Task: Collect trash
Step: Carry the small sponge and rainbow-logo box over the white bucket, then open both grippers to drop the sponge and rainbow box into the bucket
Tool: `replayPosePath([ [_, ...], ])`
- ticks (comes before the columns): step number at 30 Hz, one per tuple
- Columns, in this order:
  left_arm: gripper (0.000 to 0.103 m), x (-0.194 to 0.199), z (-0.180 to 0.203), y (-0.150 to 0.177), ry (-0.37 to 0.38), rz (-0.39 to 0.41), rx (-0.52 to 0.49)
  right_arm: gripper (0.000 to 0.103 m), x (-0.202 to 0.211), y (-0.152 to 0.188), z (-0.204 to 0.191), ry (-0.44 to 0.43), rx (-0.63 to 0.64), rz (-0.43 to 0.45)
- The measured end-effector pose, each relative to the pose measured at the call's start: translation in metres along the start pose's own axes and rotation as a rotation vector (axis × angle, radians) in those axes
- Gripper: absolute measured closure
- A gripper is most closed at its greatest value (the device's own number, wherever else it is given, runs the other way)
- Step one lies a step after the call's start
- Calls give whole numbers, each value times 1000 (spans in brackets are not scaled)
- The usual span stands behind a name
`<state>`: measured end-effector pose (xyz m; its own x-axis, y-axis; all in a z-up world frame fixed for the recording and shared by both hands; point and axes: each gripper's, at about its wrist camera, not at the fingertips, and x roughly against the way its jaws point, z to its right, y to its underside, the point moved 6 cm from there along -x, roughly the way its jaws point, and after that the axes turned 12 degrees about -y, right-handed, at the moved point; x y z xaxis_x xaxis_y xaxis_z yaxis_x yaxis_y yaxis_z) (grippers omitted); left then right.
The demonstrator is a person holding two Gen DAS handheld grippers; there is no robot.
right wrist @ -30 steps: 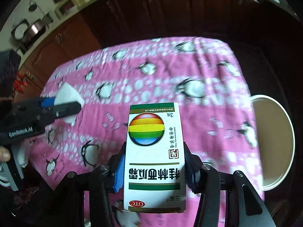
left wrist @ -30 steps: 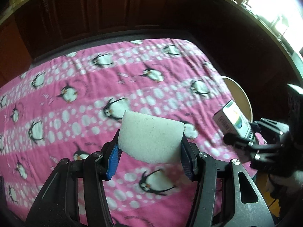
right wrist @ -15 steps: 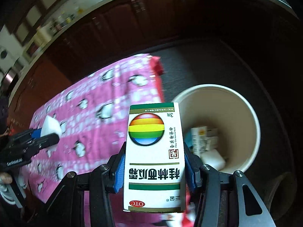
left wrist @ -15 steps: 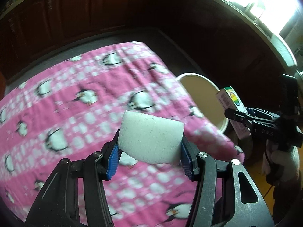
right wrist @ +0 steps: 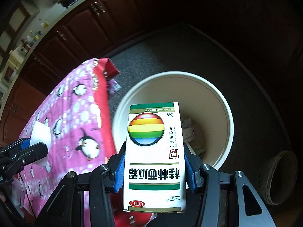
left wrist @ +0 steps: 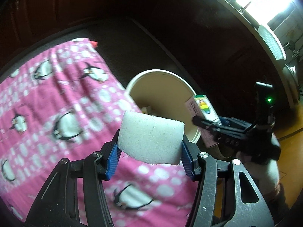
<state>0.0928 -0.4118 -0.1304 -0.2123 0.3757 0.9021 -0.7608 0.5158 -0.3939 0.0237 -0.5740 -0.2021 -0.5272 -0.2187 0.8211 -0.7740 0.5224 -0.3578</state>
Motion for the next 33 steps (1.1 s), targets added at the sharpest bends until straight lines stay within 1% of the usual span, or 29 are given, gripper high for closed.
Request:
replayPosePath([
  [5, 43, -18, 21, -13, 39, -3, 3, 53, -10, -6, 15, -5, -47, 20],
  [6, 39, -20, 24, -15, 47, -4, 3, 50, -6, -6, 19, -8, -58, 27],
  [8, 32, -25, 30, -17, 72, -7, 7, 42, -4, -7, 26, -8, -78, 46],
  [9, 31, -27, 32, -17, 87, -7, 12, 41, -2, -7, 28, -3, -82, 55],
  [10, 30, -28, 34, -18, 97, -7, 17, 36, -1, -7, 30, -3, -82, 62],
  [11, 30, -30, 34, -18, 106, -6, 22, 34, 2, -6, 31, -1, -83, 67],
  [14, 29, -31, 33, -15, 108, -10, 24, 34, 7, 0, 33, 2, -89, 74],
  [16, 29, -29, 32, -12, 84, -1, 19, 34, 9, 4, 32, 0, -90, 78],
  [19, 29, -19, 26, -8, 24, 45, 3, 34, 13, 13, 27, 3, -86, 94],
  [23, 29, -5, 16, -5, -59, 111, 6, 34, 23, 22, 15, 8, -77, 139],
  [27, 29, 15, 4, -1, -109, 170, 37, 34, 42, 22, -6, 31, -42, 220],
  [29, 29, 27, 0, 4, -125, 198, 55, 27, 54, 19, -20, 49, -17, 265],
  [33, 29, 49, -14, 15, -193, 231, 59, 26, 73, 20, -45, 95, 25, 341],
])
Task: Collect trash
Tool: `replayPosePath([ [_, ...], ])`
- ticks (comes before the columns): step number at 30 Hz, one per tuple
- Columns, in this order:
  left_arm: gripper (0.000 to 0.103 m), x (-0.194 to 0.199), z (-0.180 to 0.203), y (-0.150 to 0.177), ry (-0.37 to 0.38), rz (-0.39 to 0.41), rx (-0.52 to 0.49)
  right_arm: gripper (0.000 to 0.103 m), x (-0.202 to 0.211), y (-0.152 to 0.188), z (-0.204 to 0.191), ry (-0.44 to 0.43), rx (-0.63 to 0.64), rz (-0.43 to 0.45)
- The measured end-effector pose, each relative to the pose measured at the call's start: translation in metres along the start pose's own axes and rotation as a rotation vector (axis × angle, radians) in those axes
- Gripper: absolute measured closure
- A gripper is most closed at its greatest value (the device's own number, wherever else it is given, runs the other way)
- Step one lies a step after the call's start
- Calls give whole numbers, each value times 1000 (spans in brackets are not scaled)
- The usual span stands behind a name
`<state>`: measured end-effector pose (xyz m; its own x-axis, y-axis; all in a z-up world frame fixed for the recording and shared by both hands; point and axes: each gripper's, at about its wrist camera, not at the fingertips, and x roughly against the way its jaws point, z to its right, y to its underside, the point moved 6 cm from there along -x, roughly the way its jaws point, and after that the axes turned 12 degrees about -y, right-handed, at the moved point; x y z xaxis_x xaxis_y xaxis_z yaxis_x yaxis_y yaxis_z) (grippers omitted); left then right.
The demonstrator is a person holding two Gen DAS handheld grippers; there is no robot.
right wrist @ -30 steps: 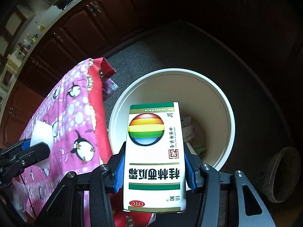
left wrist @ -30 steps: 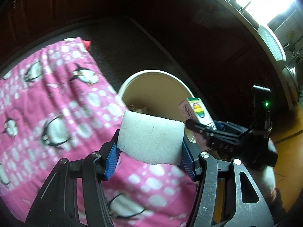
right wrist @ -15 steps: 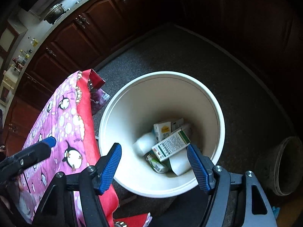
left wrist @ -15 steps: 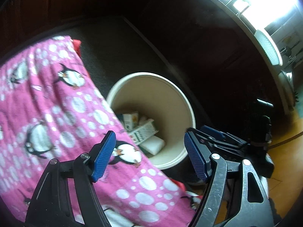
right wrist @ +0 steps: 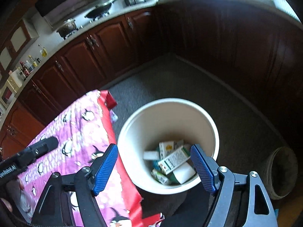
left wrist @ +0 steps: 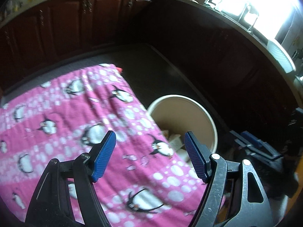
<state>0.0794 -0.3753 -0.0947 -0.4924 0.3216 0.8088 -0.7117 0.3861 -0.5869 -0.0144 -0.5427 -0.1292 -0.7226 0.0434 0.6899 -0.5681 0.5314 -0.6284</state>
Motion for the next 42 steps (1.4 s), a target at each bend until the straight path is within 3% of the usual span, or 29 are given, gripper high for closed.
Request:
replayPosePath([
  [11, 29, 60, -31, 7, -57, 172, -24, 25, 49, 4, -60, 133, 95, 140],
  [17, 29, 91, -36, 17, -102, 255, -44, 24, 67, 16, -73, 106, 73, 163],
  [32, 29, 112, -37, 28, -113, 316, -50, 24, 101, 22, -89, 148, 126, 291],
  [42, 29, 118, -29, 28, -87, 335, -58, 19, 110, 17, -92, 144, 139, 323],
])
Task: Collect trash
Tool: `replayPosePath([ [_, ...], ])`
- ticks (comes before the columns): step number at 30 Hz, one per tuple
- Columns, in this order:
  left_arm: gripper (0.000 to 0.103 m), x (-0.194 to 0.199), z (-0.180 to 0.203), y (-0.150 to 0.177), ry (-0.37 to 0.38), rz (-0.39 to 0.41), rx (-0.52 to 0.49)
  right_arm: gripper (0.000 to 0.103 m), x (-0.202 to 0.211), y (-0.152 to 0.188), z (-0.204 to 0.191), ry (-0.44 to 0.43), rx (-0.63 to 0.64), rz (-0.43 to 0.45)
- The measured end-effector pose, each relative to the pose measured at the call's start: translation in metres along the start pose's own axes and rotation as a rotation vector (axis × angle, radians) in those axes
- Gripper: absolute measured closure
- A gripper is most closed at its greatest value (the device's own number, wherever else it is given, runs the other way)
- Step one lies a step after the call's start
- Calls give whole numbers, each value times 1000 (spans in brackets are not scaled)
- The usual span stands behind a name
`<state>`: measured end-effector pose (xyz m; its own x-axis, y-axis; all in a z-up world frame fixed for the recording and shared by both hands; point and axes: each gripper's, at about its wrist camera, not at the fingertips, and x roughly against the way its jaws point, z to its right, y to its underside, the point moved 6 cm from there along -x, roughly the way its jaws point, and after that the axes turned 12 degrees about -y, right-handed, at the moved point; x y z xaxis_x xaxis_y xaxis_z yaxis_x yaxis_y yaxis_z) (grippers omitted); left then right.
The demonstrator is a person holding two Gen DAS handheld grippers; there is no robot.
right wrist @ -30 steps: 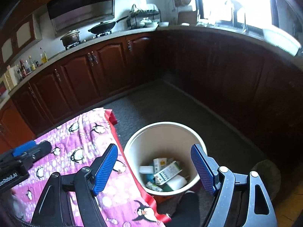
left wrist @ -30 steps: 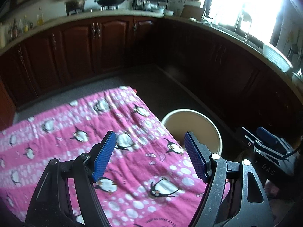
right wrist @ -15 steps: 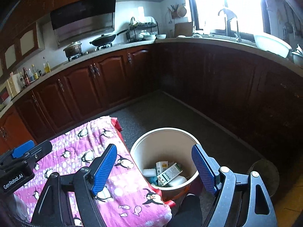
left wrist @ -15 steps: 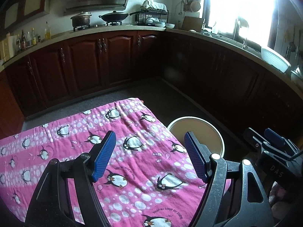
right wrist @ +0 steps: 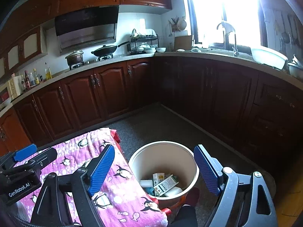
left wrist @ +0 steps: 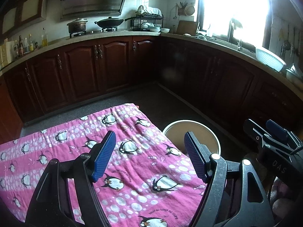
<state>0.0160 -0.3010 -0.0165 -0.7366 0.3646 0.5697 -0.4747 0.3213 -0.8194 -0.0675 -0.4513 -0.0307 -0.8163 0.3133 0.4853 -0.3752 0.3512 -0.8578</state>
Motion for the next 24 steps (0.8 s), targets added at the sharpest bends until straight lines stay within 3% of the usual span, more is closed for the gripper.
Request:
replayPosePath([
  [24, 29, 5, 1, -3, -16, 28, -13, 19, 3, -4, -4, -18, 11, 5],
])
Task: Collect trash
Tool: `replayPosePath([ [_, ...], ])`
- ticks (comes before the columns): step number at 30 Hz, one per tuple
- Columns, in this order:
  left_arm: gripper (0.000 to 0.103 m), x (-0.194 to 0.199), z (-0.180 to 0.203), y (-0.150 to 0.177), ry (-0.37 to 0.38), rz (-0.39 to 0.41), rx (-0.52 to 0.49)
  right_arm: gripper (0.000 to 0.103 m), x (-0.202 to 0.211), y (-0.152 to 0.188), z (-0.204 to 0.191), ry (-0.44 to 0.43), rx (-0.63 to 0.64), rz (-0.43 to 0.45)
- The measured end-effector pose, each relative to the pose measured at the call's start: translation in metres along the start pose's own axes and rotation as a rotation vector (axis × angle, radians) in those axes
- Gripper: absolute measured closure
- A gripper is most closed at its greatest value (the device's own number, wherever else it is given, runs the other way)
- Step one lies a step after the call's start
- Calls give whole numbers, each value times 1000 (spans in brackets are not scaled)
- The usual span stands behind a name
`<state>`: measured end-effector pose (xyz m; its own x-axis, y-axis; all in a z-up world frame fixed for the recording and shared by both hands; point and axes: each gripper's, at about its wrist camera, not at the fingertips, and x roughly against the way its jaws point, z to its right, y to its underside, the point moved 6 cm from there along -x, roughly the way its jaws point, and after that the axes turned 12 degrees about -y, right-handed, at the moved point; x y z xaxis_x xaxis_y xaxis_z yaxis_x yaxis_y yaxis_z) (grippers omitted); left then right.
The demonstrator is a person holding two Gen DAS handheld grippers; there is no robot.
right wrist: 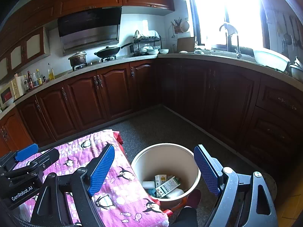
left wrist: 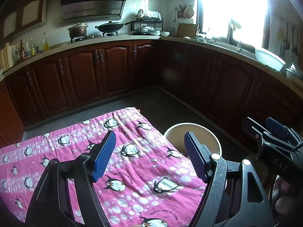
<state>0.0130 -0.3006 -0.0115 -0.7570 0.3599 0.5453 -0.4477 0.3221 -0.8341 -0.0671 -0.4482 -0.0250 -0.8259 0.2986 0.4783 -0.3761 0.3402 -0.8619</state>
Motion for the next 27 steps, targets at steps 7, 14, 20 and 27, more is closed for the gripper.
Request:
replayPosePath([
  [7, 29, -1, 0, 0, -3, -5, 4, 19, 0, 0, 0, -3, 0, -7],
  [14, 29, -1, 0, 0, -1, -6, 6, 19, -1, 1, 0, -4, 3, -10],
  [20, 29, -2, -1, 1, 0, -7, 7, 19, -2, 3, 1, -5, 3, -18],
  [27, 29, -3, -3, 4, -2, -6, 9, 19, -4, 3, 1, -6, 2, -22],
])
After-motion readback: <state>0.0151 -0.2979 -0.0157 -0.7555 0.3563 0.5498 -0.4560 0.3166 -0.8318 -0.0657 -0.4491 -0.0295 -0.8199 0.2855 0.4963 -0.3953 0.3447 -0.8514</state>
